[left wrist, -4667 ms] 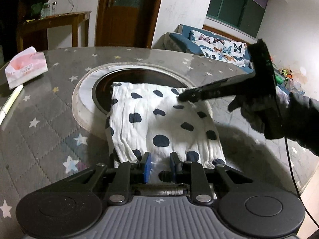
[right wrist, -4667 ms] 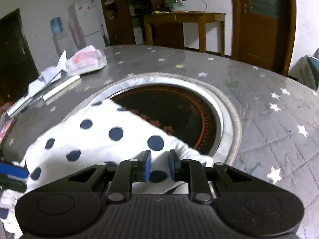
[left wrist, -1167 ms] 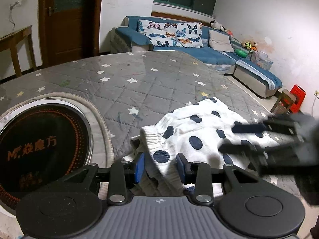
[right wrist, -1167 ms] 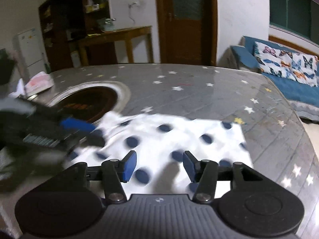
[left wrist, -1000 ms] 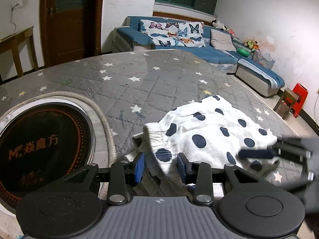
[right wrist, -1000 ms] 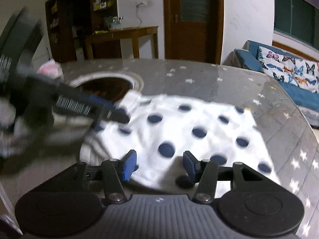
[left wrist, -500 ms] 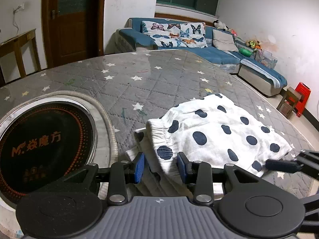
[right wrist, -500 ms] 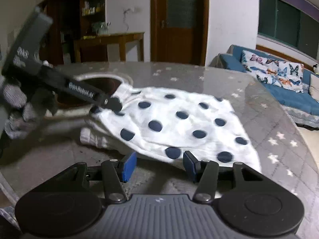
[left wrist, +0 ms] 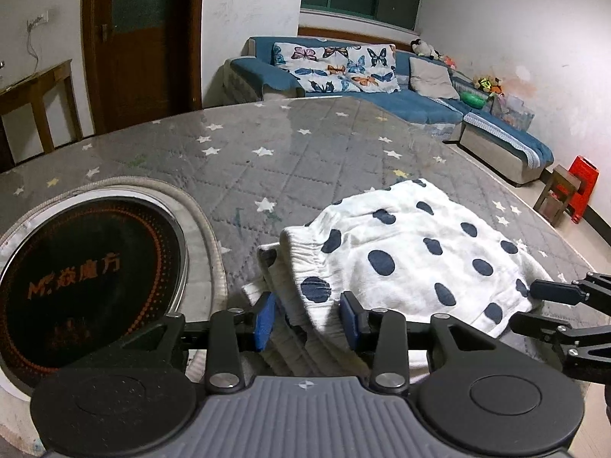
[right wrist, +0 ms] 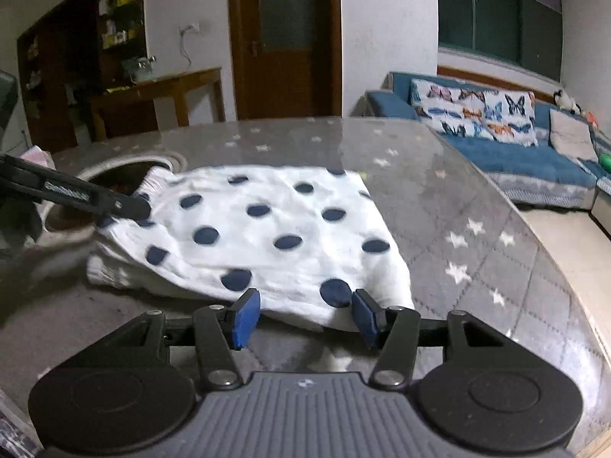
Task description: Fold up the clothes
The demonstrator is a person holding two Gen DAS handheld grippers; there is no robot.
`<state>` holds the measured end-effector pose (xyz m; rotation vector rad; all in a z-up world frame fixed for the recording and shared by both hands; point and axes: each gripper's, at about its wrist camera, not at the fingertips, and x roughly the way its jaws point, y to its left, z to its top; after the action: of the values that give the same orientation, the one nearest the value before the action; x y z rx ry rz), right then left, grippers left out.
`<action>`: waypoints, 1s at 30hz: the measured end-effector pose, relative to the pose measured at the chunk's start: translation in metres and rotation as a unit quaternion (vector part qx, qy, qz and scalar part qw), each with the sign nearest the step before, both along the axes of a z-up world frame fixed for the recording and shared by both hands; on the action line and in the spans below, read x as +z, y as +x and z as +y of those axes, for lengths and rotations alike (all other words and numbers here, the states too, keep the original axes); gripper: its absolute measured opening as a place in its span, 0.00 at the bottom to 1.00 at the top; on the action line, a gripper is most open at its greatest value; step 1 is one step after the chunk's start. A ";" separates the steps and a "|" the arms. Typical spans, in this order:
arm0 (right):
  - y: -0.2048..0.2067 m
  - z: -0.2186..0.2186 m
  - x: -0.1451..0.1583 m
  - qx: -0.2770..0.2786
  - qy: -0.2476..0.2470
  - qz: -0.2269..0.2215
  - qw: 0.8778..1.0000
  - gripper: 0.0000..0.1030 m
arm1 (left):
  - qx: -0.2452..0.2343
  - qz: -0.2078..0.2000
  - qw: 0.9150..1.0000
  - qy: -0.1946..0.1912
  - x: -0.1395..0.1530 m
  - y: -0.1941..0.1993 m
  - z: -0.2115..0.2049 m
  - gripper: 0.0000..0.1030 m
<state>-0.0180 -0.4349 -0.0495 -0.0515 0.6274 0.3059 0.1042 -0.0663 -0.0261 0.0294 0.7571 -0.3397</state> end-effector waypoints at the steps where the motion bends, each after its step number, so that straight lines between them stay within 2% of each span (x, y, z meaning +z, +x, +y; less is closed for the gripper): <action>1: -0.001 0.001 0.002 0.003 0.002 -0.004 1.000 0.61 | -0.001 -0.002 1.000 -0.002 0.002 -0.001 0.000 0.48; 2: -0.002 0.002 0.004 0.005 0.002 -0.008 1.000 0.70 | -0.002 -0.004 1.000 -0.005 0.003 -0.003 -0.001 0.49; 4: -0.003 0.005 0.005 0.007 0.005 -0.013 1.000 0.72 | -0.003 -0.009 1.000 -0.007 0.005 -0.006 0.000 0.55; 6: -0.003 0.009 0.004 0.004 0.009 -0.013 1.000 0.80 | -0.003 -0.011 1.000 -0.008 0.006 -0.008 0.001 0.58; 10: -0.005 0.013 0.003 -0.007 0.015 -0.017 1.000 0.83 | -0.001 -0.019 1.000 -0.007 0.009 -0.014 0.004 0.68; 12: -0.008 0.017 0.006 -0.014 0.017 -0.020 1.000 0.92 | -0.001 -0.023 1.000 -0.008 0.010 -0.017 0.005 0.71; 18: -0.015 0.024 0.009 -0.028 0.010 -0.035 0.999 1.00 | -0.004 -0.037 0.999 -0.012 0.015 -0.027 0.006 0.86; 27: -0.025 0.033 0.014 -0.049 -0.003 -0.053 0.997 1.00 | -0.007 -0.053 0.998 -0.021 0.020 -0.042 0.009 1.00; 30: -0.029 0.035 0.015 -0.053 -0.002 -0.061 0.997 1.00 | -0.009 -0.055 0.998 -0.022 0.021 -0.047 0.010 1.00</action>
<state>-0.0470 -0.3996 -0.0348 -0.0395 0.5077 0.1971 0.0571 -0.0563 -0.0047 0.0138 0.6409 -0.3680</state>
